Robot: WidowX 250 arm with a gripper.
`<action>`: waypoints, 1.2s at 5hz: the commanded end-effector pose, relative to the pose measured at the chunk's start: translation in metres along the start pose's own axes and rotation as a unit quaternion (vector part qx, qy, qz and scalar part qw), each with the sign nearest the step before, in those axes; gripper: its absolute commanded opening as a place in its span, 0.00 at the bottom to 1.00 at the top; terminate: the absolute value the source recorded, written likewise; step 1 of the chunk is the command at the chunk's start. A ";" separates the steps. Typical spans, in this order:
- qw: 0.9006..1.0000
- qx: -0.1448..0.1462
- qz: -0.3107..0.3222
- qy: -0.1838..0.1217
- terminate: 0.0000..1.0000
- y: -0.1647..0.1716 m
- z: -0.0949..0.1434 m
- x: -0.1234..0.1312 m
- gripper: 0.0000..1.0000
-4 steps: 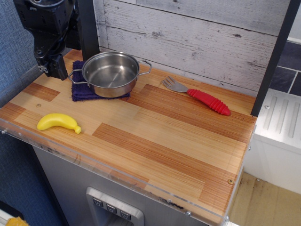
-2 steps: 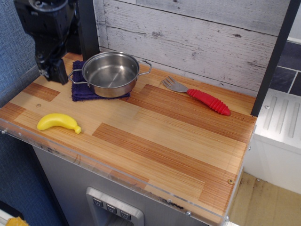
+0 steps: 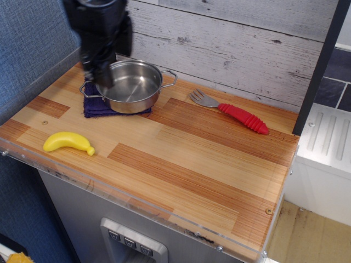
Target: Take the pork and place it on the left side of the banana which is the edge of the table.
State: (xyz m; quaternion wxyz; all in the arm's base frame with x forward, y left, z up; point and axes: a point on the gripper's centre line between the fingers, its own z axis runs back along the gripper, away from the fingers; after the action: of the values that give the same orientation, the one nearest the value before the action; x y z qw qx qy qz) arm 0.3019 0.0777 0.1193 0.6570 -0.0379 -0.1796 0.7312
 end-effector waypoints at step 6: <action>0.984 -0.013 -0.153 0.085 0.00 -0.072 -0.058 -0.172 1.00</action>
State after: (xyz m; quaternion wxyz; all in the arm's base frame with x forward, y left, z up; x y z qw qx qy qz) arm 0.4058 -0.0685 0.0323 0.7783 -0.0534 -0.1125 0.6154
